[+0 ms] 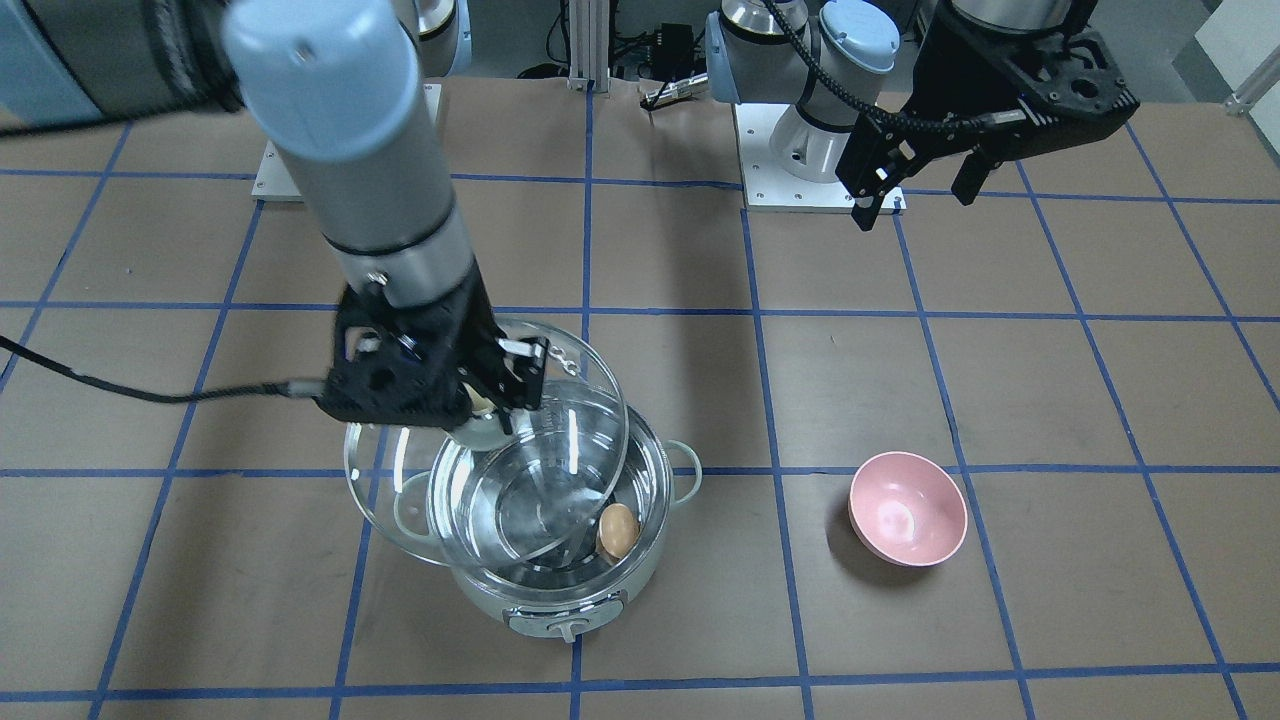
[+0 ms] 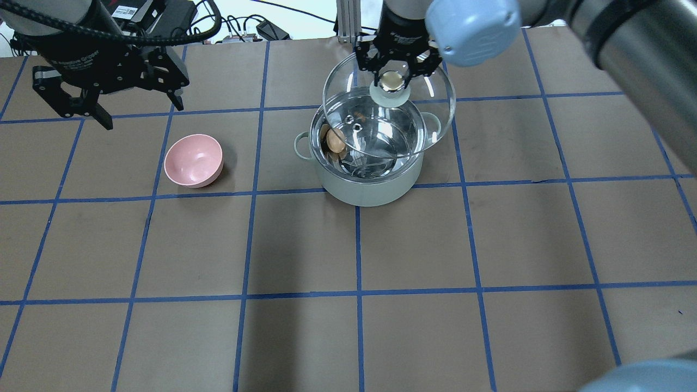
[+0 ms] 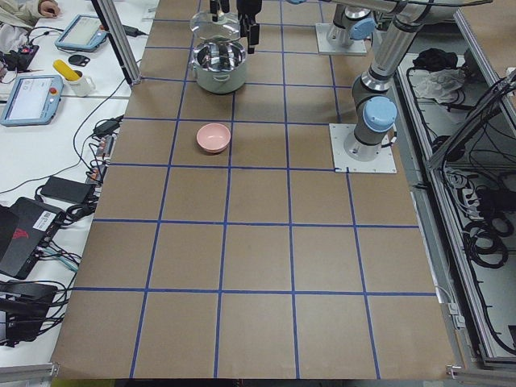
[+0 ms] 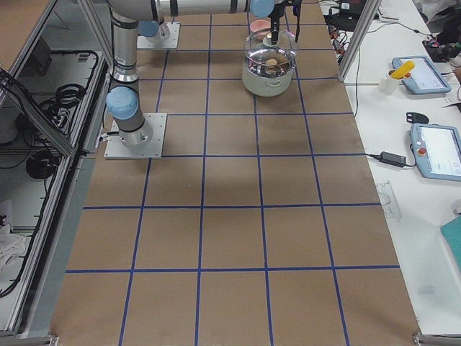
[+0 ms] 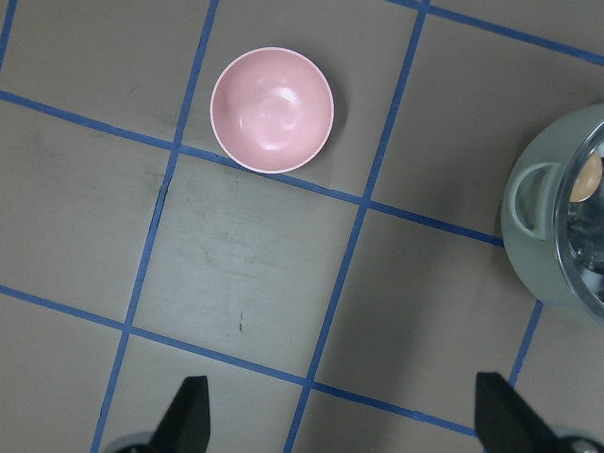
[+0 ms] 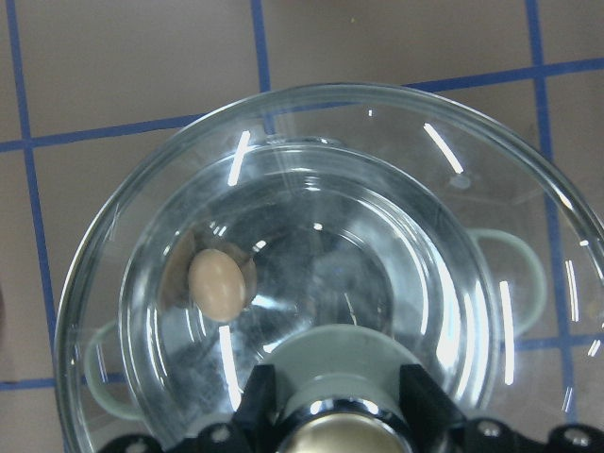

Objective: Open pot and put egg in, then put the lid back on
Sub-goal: 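Withdraw the left gripper while the right gripper carries the lid over the pot, then lower the glass lid onto the pot with the right gripper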

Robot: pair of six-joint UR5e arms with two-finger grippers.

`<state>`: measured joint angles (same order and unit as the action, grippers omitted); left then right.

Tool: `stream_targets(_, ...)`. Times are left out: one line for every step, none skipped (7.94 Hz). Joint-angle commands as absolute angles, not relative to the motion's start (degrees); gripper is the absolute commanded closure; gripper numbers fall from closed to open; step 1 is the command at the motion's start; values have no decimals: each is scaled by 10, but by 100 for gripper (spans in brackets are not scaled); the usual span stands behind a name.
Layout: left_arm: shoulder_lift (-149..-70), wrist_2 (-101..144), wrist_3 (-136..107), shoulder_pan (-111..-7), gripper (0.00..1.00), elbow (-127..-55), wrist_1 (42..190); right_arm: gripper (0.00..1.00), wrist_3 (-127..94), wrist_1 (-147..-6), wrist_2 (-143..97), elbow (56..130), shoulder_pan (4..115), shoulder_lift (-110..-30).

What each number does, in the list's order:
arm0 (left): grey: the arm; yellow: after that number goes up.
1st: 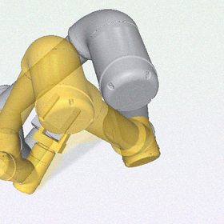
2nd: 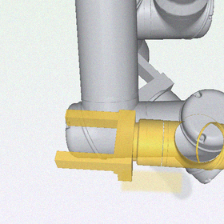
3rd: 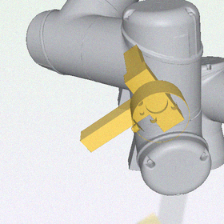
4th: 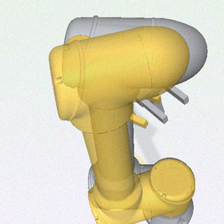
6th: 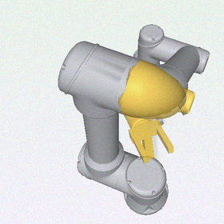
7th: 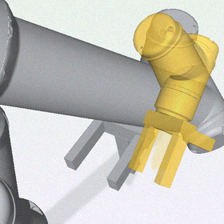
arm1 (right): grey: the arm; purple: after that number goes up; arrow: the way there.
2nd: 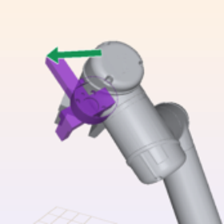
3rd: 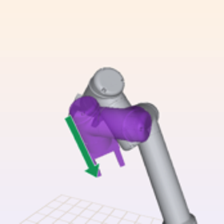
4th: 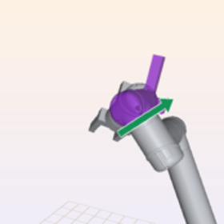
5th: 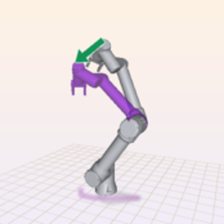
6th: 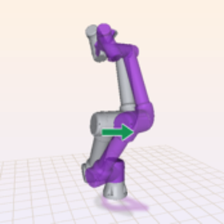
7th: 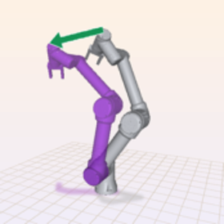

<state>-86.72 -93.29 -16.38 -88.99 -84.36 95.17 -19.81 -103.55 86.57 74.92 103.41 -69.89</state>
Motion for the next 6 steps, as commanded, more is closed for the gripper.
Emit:
stream_targets(-860,-937,-163,-886,0,-846,959,77,-231,-1083,881,729,1071,-629)
stream_targets(-860,-933,-160,-886,0,-847,959,77,-224,-1083,882,729,1071,-619)
stream_targets(-860,-931,-160,-886,0,-847,958,77,-224,-1084,882,733,1071,-615)
stream_targets(-860,-930,-160,-886,0,-847,956,77,-222,-1084,885,735,1071,-613)
stream_targets(-862,-935,-158,-886,0,-848,955,77,-217,-1084,886,740,1071,-613)
stream_targets(-862,-934,-158,-886,0,-848,955,77,-218,-1082,888,746,1071,-616)
